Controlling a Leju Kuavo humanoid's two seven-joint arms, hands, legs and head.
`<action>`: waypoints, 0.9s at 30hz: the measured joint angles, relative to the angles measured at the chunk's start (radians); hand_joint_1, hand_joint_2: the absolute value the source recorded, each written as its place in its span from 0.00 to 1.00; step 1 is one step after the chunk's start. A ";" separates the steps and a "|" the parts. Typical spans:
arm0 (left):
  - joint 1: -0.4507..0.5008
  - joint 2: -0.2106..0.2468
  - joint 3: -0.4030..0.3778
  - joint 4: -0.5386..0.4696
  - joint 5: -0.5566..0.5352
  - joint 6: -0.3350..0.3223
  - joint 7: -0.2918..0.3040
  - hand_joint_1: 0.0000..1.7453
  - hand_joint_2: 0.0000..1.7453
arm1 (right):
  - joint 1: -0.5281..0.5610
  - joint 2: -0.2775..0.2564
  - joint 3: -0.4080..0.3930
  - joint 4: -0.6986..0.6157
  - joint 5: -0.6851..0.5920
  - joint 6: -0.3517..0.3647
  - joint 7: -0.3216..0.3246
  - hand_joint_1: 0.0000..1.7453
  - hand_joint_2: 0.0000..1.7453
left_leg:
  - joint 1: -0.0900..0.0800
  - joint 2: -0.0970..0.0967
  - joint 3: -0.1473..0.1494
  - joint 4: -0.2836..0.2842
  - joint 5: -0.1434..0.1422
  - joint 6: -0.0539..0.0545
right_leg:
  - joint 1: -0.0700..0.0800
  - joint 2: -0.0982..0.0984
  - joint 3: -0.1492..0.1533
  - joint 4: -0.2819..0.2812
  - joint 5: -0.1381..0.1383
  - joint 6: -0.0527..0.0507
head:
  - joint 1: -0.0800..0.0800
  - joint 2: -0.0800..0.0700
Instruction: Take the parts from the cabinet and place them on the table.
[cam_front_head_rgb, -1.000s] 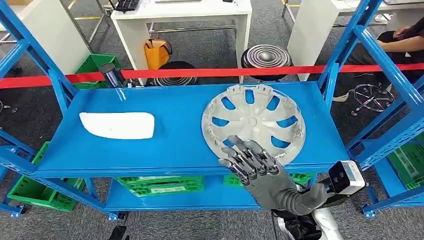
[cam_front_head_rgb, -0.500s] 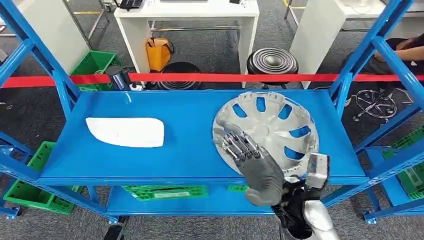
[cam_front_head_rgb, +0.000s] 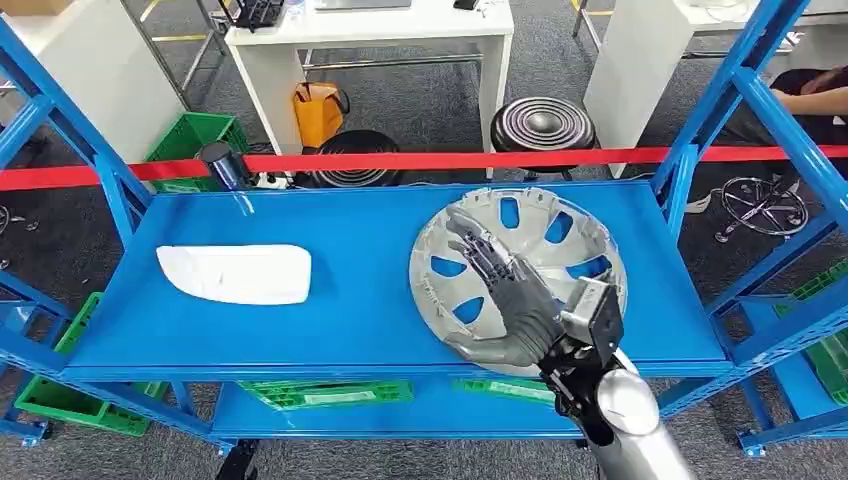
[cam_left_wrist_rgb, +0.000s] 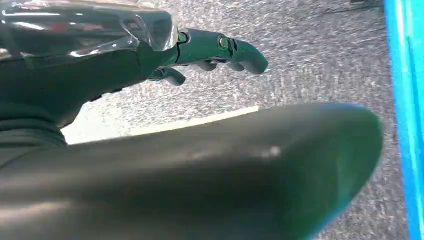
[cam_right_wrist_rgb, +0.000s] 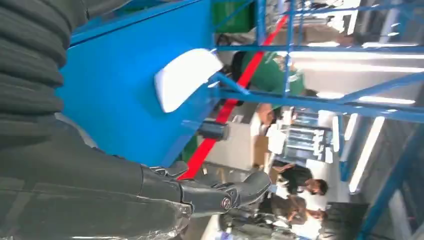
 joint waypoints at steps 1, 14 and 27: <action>0.000 -0.003 0.000 0.003 0.003 0.002 0.003 0.00 0.00 | -0.001 -0.003 0.002 0.008 0.009 -0.005 0.000 0.00 1.00 | 0.000 0.000 -0.014 0.013 0.011 0.001 | 0.001 0.000 0.002 0.000 -0.001 -0.001 | 0.000 0.000; 0.005 -0.028 0.023 0.027 0.051 -0.002 -0.001 0.00 0.00 | -0.094 -0.076 0.067 0.134 0.130 -0.064 0.043 0.00 1.00 | -0.011 0.000 0.165 -0.364 0.182 0.070 | 0.007 0.002 -0.079 0.185 -0.097 0.015 | 0.003 0.000; 0.015 -0.050 0.026 0.035 0.029 0.019 -0.016 0.00 0.00 | -0.073 -0.179 0.086 0.161 0.129 -0.106 -0.020 0.00 1.00 | -0.009 -0.006 0.140 -0.281 0.113 0.023 | -0.005 0.002 -0.002 -0.006 0.012 0.010 | -0.001 0.000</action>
